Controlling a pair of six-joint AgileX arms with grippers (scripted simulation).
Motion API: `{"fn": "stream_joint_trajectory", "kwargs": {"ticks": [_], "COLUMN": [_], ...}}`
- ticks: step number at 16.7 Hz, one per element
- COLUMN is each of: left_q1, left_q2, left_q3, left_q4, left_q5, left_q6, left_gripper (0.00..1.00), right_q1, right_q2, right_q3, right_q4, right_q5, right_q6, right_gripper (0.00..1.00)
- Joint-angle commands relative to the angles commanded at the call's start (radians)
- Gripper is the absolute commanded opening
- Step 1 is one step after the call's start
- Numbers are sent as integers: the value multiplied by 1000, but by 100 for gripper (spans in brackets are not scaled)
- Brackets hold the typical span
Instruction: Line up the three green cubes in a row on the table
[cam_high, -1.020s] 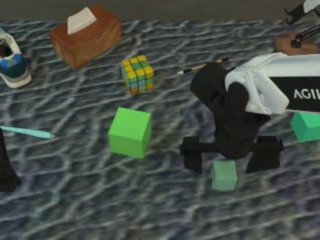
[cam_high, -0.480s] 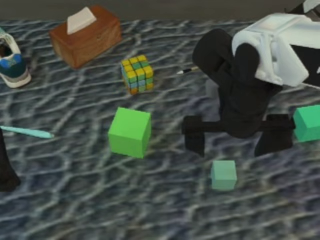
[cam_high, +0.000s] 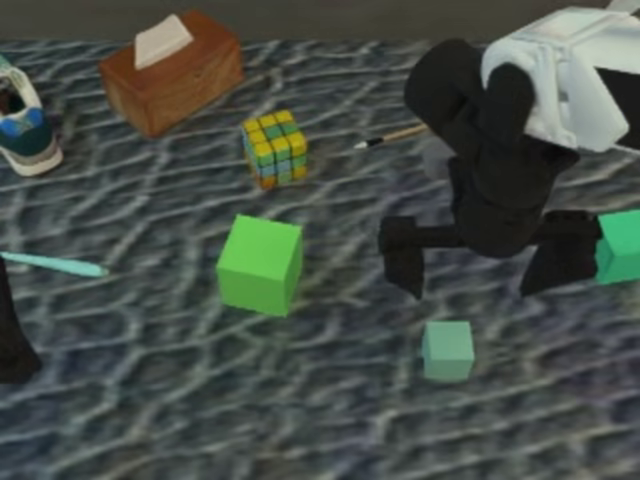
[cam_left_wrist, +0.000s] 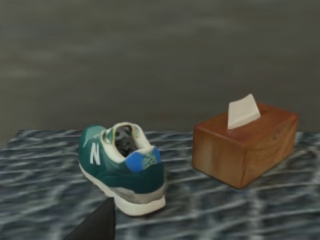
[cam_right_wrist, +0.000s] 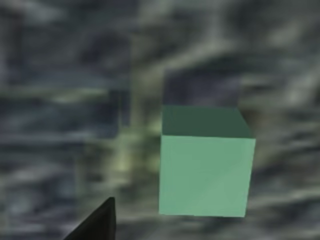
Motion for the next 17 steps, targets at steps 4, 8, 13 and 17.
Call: {"fn": "stream_joint_trajectory", "kwargs": {"ticks": [4, 8, 13, 17], "left_q1": [0, 0, 0, 0], "left_q2": [0, 0, 0, 0], "left_q3": [0, 0, 0, 0], "left_q4": [0, 0, 0, 0], "left_q5": [0, 0, 0, 0], "left_q6": [0, 0, 0, 0], "left_gripper": [100, 100, 100, 100], "right_q1": [-162, -359, -510, -509], "right_q2": [65, 132, 164, 160], "right_q3": [75, 151, 206, 203], "right_q4": [-30, -60, -71, -70], "right_q5": [-4, -7, -12, -11], "right_q6": [-215, -498, -669, -671], "right_gripper": [100, 100, 100, 100]}}
